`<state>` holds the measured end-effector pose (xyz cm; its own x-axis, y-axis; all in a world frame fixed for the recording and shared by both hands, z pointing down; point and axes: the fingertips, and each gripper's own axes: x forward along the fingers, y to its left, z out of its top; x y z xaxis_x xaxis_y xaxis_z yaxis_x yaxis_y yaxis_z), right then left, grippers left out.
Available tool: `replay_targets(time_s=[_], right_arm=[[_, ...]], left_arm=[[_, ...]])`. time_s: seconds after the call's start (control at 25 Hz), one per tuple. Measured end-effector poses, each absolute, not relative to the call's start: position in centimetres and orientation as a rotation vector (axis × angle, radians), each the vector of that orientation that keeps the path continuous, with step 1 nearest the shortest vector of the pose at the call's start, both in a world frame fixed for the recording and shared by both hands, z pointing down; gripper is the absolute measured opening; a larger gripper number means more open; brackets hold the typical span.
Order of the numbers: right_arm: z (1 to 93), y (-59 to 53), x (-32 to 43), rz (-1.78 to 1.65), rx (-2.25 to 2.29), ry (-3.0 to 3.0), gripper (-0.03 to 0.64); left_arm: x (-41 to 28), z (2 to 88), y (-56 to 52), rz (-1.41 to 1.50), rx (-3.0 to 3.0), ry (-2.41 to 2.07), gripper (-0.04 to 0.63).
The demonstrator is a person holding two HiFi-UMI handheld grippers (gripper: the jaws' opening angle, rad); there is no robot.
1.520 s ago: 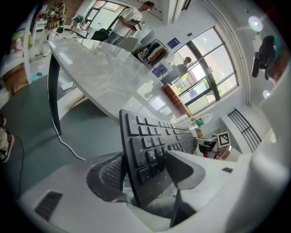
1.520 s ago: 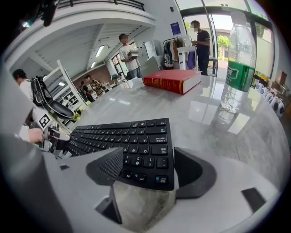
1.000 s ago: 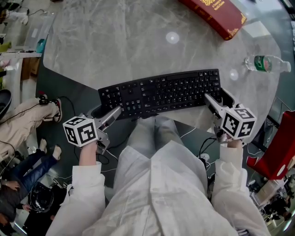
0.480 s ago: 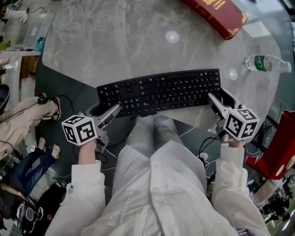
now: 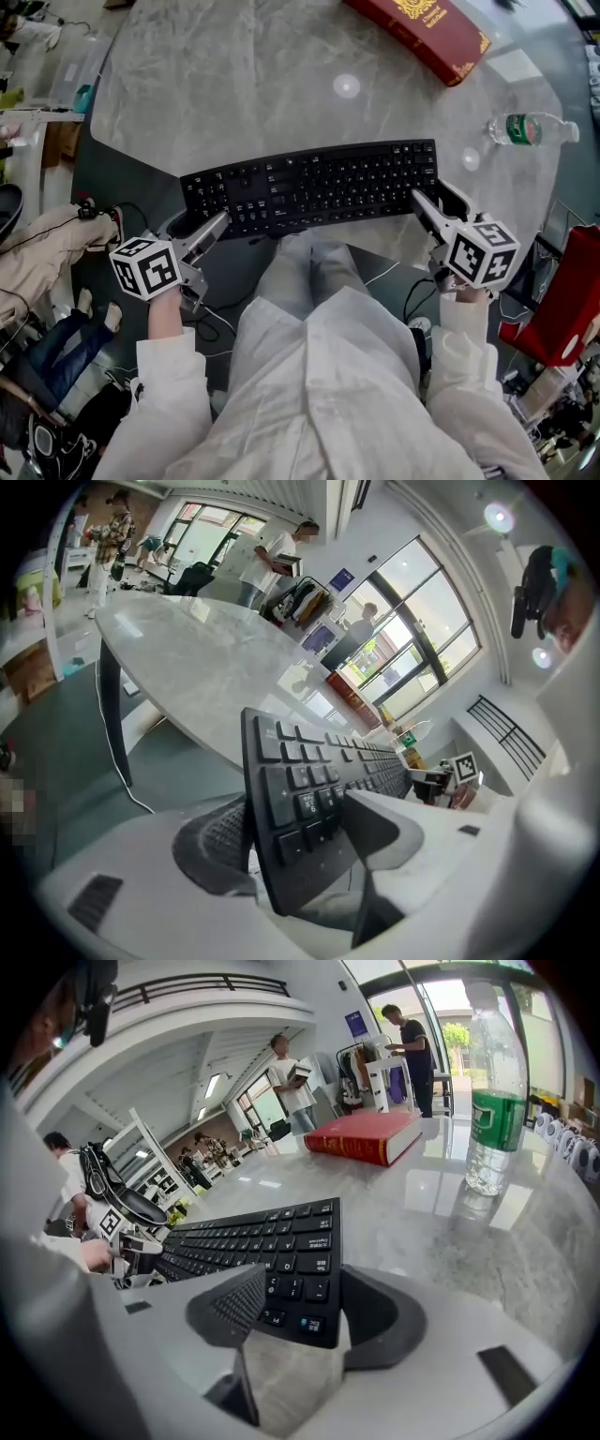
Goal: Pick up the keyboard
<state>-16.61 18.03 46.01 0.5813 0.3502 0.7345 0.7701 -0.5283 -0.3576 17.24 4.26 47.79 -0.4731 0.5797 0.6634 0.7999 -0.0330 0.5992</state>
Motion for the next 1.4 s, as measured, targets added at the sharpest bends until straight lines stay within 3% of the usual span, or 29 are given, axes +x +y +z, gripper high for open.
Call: replay_targets(time_s=[0.56, 0.84, 1.4], right_arm=[[45.8, 17.0, -17.4, -0.722, -2.148, -0.939, 0.272], [50.7, 16.1, -17.2, -0.621, -2.194, -0.982, 0.272], [48.9, 14.7, -17.7, -0.408, -2.323, -1.091, 0.272]], left_arm=[[17.1, 46.8, 4.6, -1.42, -1.537, -2.094, 0.279], [17.7, 51.0, 5.1, -1.302, -1.58, -2.162, 0.284], [18.3, 47.7, 6.5, -1.039, -1.763, -2.316, 0.288]])
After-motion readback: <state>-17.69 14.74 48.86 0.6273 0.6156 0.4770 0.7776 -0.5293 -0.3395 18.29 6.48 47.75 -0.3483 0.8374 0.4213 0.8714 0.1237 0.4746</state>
